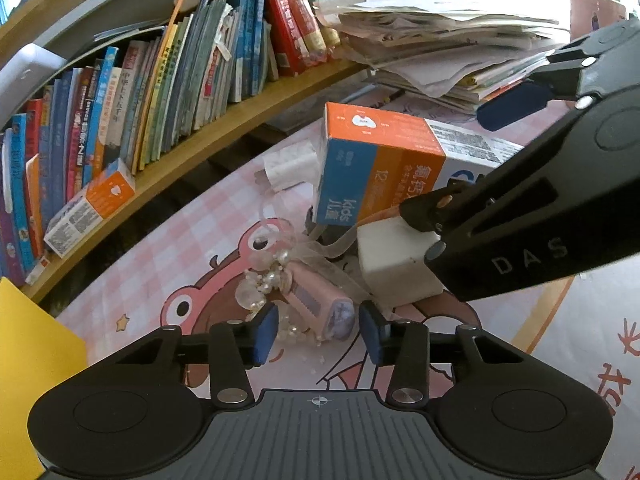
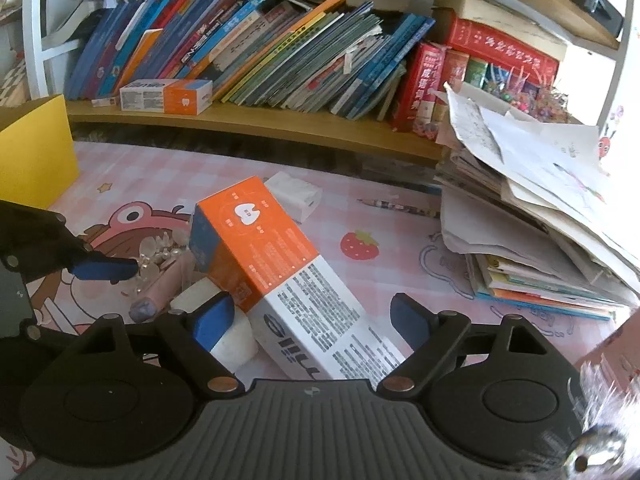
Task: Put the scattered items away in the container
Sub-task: 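Close the left gripper on the pink tube while the right gripper grasps the usmile box, then carry the pink tube and usmile box with both tools over the yellow box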
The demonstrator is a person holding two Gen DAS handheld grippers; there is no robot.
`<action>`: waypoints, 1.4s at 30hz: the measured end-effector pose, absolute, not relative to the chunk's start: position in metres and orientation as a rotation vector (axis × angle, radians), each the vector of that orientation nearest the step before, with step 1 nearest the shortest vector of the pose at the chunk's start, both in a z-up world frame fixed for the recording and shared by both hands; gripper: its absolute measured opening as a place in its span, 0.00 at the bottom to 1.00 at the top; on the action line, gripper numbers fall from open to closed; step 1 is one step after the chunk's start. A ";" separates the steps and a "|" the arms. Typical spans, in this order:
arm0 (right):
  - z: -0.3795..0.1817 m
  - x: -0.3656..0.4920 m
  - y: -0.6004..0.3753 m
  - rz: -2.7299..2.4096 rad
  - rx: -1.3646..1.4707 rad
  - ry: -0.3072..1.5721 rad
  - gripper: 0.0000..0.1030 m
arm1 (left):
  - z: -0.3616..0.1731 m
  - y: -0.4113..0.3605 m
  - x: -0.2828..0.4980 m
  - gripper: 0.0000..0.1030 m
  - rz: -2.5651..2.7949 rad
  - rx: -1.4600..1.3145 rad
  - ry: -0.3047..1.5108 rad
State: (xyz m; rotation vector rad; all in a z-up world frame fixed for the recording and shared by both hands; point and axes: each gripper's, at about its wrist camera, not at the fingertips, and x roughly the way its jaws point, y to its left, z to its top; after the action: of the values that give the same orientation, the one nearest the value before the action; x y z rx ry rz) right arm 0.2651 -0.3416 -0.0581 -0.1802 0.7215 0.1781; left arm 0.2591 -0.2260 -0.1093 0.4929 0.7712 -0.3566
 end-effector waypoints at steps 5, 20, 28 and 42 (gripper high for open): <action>-0.055 0.264 -0.344 0.211 -0.180 0.728 0.66 | -0.107 -0.223 0.257 0.24 -0.382 0.485 0.771; -0.038 0.232 -0.350 0.219 -0.088 0.753 0.36 | -0.062 -0.182 0.227 0.13 -0.364 0.357 0.738; -0.034 0.199 -0.348 0.215 -0.107 0.831 0.36 | -0.036 -0.156 0.198 0.13 -0.333 0.264 0.709; -0.040 0.189 -0.333 0.244 -0.160 0.878 0.66 | -0.027 -0.124 0.168 0.13 -0.251 0.167 0.708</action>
State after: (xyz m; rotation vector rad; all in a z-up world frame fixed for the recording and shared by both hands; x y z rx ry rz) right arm 0.1888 -0.3331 -0.0405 -0.1605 0.8781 0.2440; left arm 0.1683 -0.1237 -0.0273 0.1672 0.7083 -0.2509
